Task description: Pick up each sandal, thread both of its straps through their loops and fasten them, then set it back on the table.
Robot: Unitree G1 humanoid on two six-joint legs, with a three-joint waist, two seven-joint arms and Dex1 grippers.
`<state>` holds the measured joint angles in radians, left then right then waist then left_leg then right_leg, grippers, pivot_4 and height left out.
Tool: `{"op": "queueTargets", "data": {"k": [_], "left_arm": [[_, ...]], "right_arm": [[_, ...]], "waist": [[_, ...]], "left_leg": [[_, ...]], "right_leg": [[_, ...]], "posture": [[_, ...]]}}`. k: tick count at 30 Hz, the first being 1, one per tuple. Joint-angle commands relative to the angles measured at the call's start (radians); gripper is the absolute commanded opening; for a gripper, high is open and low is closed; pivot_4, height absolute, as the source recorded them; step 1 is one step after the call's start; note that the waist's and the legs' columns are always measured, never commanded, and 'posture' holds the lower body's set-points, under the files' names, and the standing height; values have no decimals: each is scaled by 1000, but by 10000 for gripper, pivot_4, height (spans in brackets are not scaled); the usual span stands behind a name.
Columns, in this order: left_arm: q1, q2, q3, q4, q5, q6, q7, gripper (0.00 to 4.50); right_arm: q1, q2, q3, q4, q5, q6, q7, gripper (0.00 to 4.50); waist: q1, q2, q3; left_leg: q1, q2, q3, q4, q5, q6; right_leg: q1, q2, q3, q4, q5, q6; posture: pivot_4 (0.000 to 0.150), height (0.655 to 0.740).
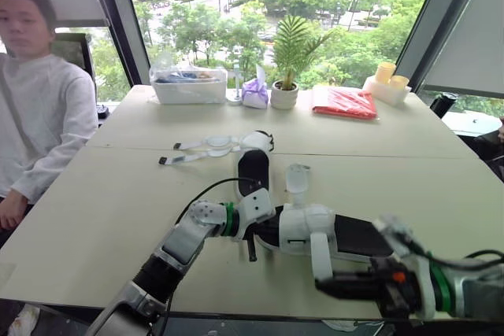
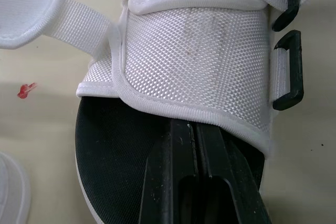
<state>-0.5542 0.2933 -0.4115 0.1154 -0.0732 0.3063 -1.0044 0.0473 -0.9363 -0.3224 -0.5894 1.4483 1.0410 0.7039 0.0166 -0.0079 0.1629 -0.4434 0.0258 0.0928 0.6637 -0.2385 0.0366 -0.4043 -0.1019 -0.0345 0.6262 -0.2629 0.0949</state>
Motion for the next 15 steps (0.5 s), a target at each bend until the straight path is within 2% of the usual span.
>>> {"op": "queueTargets", "data": {"k": [1, 6, 11, 14, 15], "left_arm": [[1, -11, -26, 2, 6, 0, -11, 0], [6, -16, -32, -8, 10, 4, -3, 0], [24, -16, -34, -19, 16, 5, 7, 0], [28, -19, -25, -28, 13, 8, 16, 0], [28, -20, -20, -29, 11, 9, 19, 0]], "right_arm": [[-96, 57, 44, 101, 79, -14, -125, 302], [-198, 159, 93, 302, 5, -16, -203, 302], [-254, 195, 103, 402, -39, 5, -230, 302], [-274, 222, 63, 452, -32, -5, -263, 9050], [-277, 221, 55, 458, -36, -1, -269, 15437]], "waist": [[-1, 0, 0], [0, 0, 0], [-2, 1, -1], [-1, 1, -1], [-1, 1, -1]], "left_leg": [[0, 0, 0, 0, 0, 0], [0, 0, 0, 0, 0, 0], [0, -1, 1, 0, 0, 1], [0, 0, 1, 0, 0, 1], [0, -1, 1, 0, 0, 1]], "right_leg": [[0, 0, 0, 0, 0, 0], [0, -1, 0, 0, 0, 0], [0, -1, 0, 0, 0, 0], [0, -1, 0, 1, 0, 0], [0, -1, 0, 1, 0, 0]], "posture": [[1500, 7400], [1500, 7400], [1500, 7400], [1500, 7400], [1500, 7400]]}}
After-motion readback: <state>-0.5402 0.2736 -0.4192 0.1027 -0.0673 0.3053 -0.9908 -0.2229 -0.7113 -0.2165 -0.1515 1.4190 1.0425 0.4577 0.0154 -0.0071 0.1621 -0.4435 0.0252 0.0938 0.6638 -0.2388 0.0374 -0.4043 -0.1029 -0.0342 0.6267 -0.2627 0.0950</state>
